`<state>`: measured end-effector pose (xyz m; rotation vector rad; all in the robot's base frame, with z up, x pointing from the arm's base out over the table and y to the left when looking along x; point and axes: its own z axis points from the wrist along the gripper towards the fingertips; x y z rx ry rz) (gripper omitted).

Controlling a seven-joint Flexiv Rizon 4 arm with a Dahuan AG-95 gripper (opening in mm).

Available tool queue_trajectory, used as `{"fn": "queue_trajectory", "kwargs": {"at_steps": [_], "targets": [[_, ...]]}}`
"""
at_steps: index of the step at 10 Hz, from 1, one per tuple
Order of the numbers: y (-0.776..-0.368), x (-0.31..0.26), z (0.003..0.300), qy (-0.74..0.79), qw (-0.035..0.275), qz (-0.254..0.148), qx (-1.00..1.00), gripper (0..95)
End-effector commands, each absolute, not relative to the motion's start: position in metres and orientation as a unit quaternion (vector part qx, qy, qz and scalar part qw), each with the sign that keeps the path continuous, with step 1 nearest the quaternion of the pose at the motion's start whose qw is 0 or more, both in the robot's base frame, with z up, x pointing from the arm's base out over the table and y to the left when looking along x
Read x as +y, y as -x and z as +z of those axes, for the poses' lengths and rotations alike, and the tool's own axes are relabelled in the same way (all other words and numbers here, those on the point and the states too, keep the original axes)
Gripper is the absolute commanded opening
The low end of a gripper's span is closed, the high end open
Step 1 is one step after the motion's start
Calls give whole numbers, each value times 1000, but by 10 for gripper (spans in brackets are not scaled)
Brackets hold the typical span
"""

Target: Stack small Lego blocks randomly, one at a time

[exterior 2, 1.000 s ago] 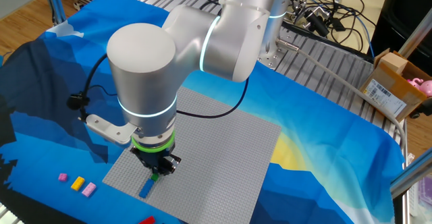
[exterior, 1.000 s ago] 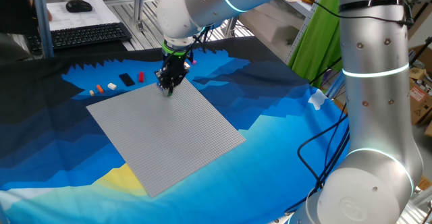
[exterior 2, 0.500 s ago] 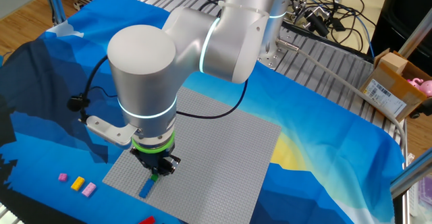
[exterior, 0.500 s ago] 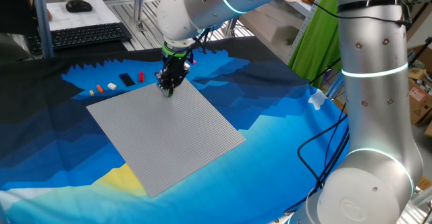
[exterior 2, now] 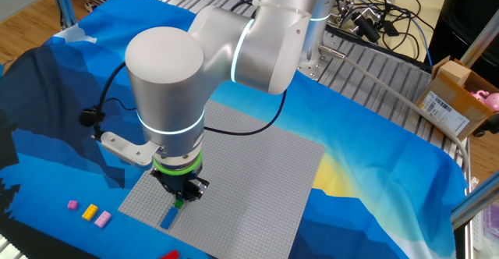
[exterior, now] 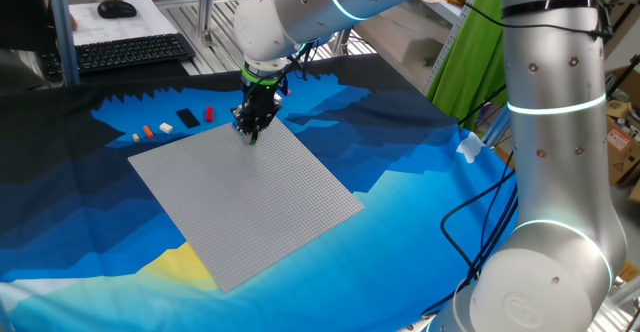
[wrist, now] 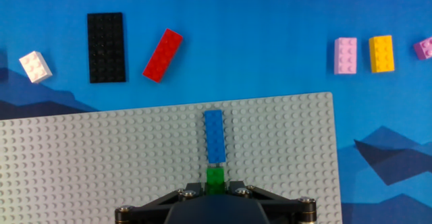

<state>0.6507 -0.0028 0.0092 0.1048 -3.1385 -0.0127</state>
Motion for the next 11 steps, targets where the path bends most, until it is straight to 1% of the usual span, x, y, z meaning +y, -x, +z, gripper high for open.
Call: {"fn": "queue_trajectory", "kwargs": {"at_steps": [1, 11], "targets": [[-652, -5, 8, -37, -1, -5, -999, 0], [-652, -4, 7, -35, -4, -7, -999, 0]]}}
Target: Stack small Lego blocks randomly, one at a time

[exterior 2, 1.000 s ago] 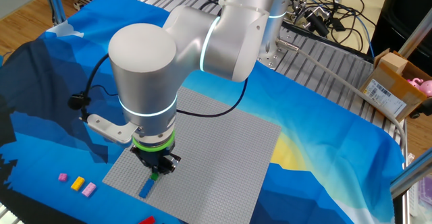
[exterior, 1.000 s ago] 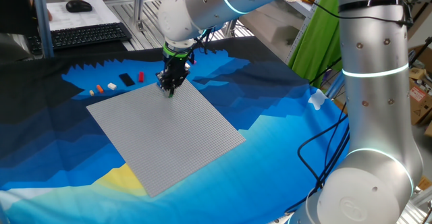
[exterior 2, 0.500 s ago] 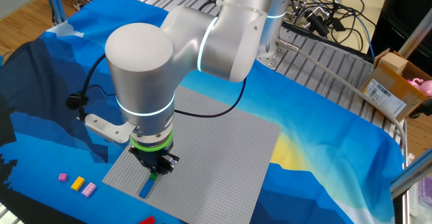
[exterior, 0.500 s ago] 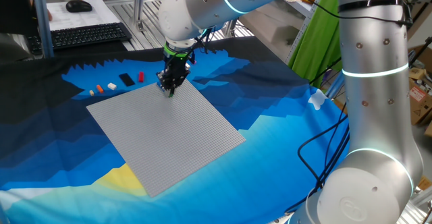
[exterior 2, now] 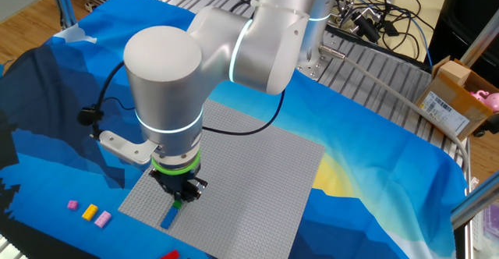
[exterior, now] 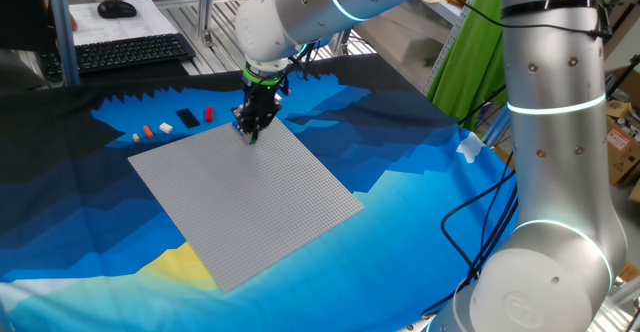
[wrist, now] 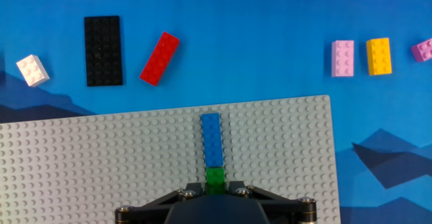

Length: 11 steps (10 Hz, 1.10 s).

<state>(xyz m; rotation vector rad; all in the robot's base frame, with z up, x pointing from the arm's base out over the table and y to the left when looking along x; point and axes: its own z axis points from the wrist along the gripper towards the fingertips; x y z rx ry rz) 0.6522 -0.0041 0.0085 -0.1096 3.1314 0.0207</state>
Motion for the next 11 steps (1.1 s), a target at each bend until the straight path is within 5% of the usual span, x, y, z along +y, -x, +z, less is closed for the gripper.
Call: {"fn": "queue_trajectory", "kwargs": {"at_steps": [1, 4, 5, 11], "targets": [[-652, -4, 7, 37, 10, 7, 999, 0], [-652, -4, 8, 40, 10, 8, 999, 0], [-652, -4, 8, 40, 11, 8, 999, 190], [-652, -4, 9, 39, 18, 6, 999, 190]]}}
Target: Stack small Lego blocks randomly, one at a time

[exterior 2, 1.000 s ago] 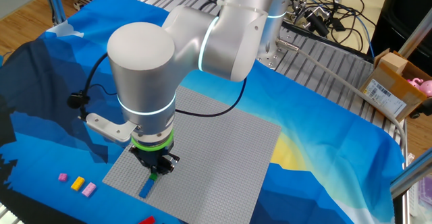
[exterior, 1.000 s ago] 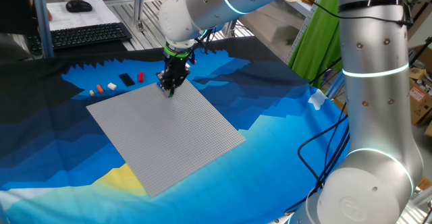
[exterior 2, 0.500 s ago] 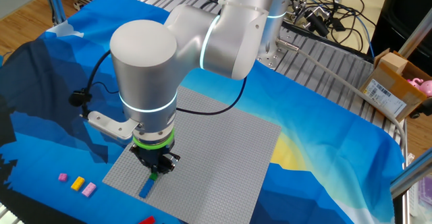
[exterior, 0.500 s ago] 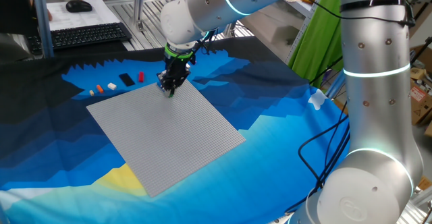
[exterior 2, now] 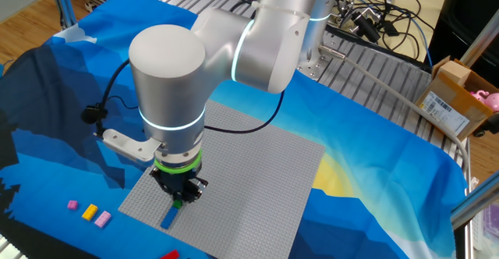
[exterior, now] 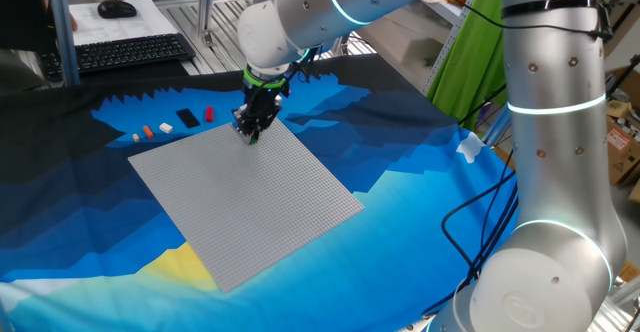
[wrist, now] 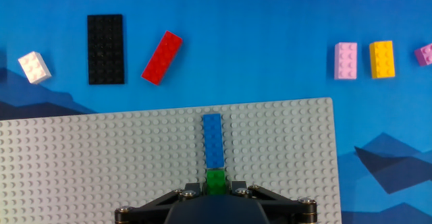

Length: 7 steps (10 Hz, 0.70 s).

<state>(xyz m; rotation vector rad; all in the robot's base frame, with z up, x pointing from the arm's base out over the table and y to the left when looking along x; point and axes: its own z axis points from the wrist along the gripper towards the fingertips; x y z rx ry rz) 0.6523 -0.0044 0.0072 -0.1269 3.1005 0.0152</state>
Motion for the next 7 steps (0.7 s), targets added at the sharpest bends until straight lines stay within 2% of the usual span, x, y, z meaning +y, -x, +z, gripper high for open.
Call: {"fn": "queue_trajectory", "kwargs": {"at_steps": [1, 3, 4, 7], "targets": [[-652, -4, 12, 38, 17, 3, 999, 190], [-651, -4, 21, 37, 13, 3, 999, 190], [-651, -4, 24, 39, 13, 4, 999, 0], [-651, -4, 23, 37, 12, 2, 999, 0]]}}
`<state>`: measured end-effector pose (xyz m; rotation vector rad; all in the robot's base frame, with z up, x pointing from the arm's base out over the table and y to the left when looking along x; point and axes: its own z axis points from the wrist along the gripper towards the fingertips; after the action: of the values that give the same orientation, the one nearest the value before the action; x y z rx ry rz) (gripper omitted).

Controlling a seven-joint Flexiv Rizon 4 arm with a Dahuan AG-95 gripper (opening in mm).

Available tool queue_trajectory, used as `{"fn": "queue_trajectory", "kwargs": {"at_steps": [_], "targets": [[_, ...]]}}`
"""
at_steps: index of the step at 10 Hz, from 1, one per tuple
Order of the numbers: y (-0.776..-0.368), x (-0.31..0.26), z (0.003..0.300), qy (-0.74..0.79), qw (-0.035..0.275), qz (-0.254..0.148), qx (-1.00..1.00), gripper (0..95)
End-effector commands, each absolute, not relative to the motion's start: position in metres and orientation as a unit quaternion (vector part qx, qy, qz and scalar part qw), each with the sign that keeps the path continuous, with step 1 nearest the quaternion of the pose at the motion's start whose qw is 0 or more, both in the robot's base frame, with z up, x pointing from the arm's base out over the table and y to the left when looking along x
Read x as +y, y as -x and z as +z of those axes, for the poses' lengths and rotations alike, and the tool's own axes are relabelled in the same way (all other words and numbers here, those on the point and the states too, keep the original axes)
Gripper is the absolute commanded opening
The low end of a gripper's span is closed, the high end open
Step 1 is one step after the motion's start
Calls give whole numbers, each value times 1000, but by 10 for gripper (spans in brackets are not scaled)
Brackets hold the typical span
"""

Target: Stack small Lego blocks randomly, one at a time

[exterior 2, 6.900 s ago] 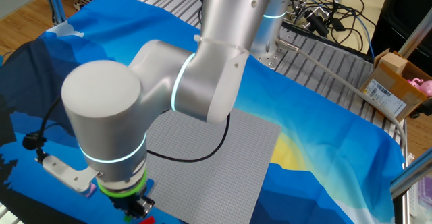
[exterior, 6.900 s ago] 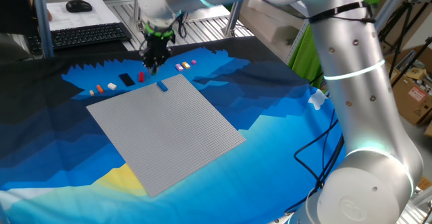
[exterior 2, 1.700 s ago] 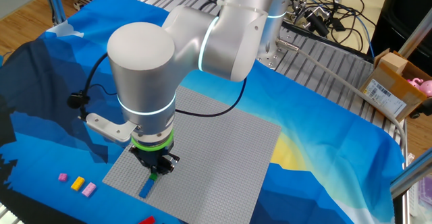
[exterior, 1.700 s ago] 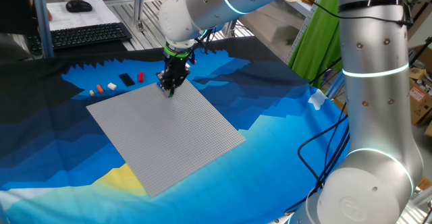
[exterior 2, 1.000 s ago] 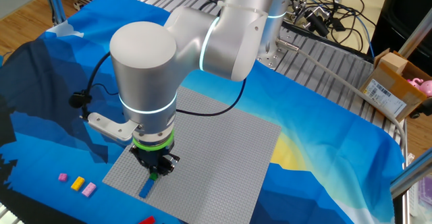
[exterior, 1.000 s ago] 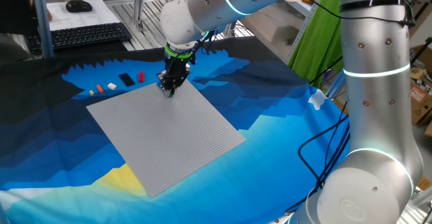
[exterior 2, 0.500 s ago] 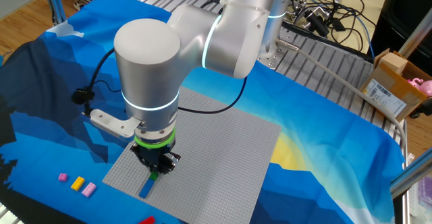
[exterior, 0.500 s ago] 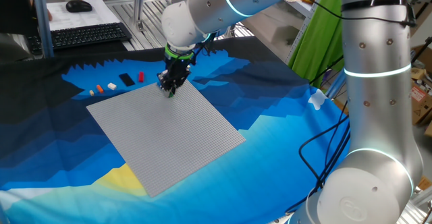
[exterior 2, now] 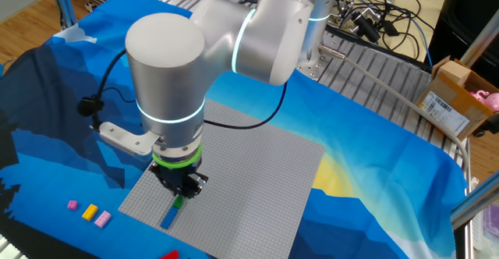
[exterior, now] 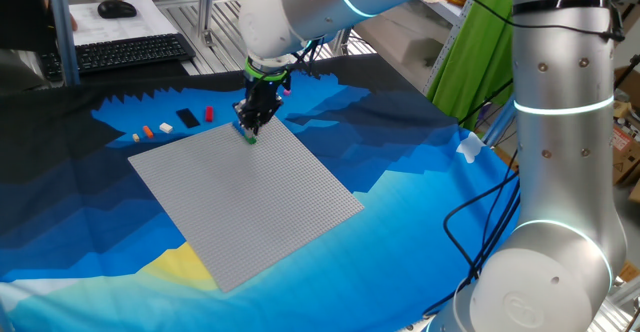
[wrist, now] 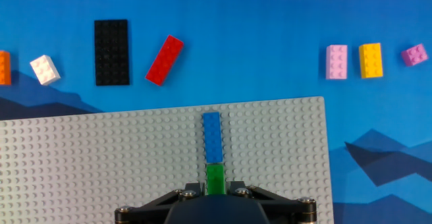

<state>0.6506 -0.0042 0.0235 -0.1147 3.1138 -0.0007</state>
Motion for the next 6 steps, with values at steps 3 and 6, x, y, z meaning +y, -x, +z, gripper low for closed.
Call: {"fn": "queue_trajectory", "kwargs": {"at_steps": [3, 6], "targets": [[-652, -4, 10, 38, 18, 2, 999, 0], [-652, -4, 16, 38, 14, 2, 999, 0]]}}
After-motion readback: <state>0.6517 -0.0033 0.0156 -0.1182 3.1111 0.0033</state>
